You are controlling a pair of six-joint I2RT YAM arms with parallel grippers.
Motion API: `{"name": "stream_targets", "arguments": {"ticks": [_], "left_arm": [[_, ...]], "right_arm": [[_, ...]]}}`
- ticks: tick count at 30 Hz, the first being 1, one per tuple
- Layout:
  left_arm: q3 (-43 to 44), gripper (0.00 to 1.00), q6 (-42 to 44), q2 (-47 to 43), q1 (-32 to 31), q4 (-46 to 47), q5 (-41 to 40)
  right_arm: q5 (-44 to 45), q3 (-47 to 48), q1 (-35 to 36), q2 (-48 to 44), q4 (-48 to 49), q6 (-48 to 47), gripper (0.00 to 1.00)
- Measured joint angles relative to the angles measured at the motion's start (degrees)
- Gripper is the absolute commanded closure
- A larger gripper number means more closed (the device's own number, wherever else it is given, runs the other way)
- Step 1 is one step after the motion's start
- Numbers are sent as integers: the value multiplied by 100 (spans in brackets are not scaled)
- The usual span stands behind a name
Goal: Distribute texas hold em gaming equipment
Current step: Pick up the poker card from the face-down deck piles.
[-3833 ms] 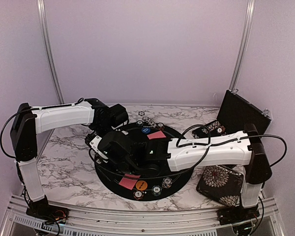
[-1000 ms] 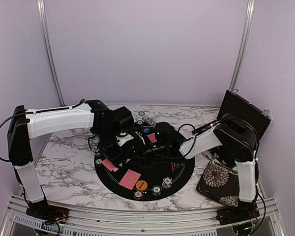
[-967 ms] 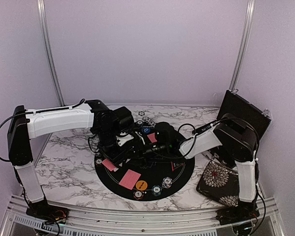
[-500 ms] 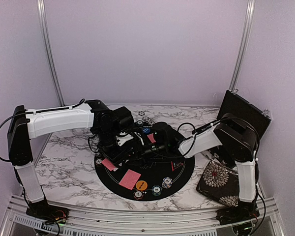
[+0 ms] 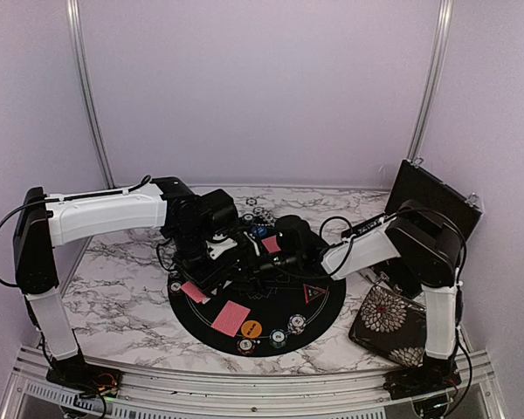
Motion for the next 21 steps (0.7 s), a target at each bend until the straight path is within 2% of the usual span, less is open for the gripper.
{"name": "stream_targets", "arguments": {"ticks": [21], "left_arm": [[2, 54, 13, 0, -4, -9, 0]], "right_arm": [[223, -260, -114, -249, 0, 42, 58]]}}
